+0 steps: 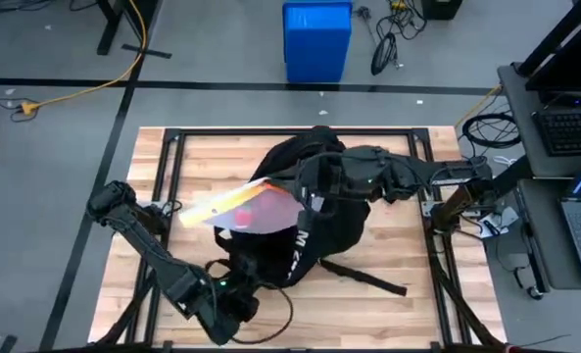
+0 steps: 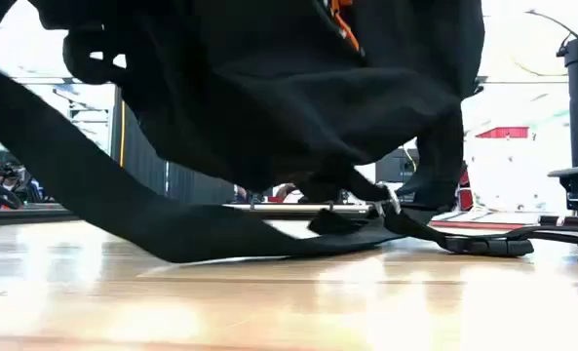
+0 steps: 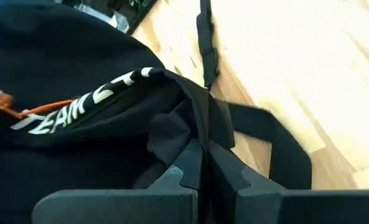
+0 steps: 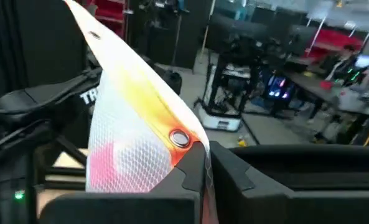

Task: Unpack backpack
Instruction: Put the zip bag into the black backpack

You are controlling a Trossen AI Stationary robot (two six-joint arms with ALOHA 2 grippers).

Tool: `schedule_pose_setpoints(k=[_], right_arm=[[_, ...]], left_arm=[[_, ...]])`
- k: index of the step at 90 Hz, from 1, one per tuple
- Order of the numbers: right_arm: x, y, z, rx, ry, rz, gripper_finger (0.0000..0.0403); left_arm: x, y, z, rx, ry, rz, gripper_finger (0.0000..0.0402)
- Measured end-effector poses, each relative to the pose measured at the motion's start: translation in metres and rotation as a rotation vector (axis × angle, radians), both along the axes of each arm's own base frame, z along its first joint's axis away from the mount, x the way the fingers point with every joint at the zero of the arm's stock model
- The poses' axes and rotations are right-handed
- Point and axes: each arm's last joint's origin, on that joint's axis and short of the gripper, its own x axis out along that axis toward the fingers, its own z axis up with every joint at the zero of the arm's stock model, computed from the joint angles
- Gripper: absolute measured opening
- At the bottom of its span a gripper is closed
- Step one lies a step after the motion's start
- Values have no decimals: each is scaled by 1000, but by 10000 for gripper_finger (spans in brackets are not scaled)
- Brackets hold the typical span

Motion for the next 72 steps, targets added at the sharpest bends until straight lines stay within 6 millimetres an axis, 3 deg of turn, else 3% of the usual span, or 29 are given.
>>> schedule_pose_setpoints(k=[18,50,72], right_arm=[[7,-3,-27,38,202,-9,0],[23,-2,-92,31,643,-48,0],[50,6,-147,99,890,139,0]], left_arm=[[-6,-6,6,114,-52,-21,0],[-29,-27,43,218,-234,-18,0],[-36,-29,56,285,-313,23,0]])
